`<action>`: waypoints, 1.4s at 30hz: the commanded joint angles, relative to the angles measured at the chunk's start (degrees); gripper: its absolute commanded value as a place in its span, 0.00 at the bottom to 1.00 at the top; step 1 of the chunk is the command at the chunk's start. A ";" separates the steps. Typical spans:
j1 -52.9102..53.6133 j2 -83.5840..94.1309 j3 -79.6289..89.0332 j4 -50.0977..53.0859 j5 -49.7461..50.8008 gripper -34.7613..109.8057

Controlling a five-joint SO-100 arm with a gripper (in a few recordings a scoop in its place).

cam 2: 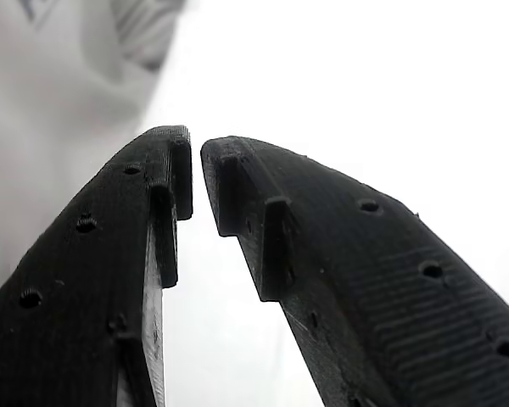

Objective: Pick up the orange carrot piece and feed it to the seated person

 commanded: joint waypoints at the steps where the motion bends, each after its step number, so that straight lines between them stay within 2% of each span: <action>1: -0.26 7.91 8.96 0.70 0.62 0.23; 8: -8.35 16.08 19.42 0.62 -3.25 0.23; 18: -17.49 20.39 20.65 -0.09 -5.45 0.22; 29: -19.07 20.39 35.77 -14.77 -5.98 0.22; 42: -24.87 20.30 56.43 -16.87 -6.15 0.22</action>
